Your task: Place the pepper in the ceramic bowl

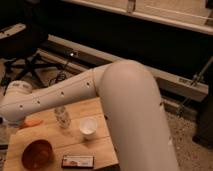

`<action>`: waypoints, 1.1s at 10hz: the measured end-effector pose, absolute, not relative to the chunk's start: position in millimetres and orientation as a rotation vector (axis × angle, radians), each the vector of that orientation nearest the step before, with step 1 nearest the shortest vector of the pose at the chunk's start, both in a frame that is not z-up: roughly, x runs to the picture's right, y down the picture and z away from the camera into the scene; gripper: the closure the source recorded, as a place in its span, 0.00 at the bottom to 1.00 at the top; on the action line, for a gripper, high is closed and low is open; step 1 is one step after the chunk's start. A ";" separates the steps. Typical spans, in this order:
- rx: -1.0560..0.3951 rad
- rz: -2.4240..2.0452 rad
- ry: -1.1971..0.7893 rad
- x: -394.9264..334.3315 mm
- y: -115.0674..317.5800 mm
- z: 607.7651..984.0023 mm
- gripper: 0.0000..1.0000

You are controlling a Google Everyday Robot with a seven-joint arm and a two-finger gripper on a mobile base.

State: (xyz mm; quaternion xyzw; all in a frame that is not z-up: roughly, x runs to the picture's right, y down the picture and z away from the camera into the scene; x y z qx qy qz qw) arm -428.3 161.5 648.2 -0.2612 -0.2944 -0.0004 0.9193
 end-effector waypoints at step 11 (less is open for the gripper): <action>-0.880 0.032 -0.731 -391.9 268.5 610.0 0.42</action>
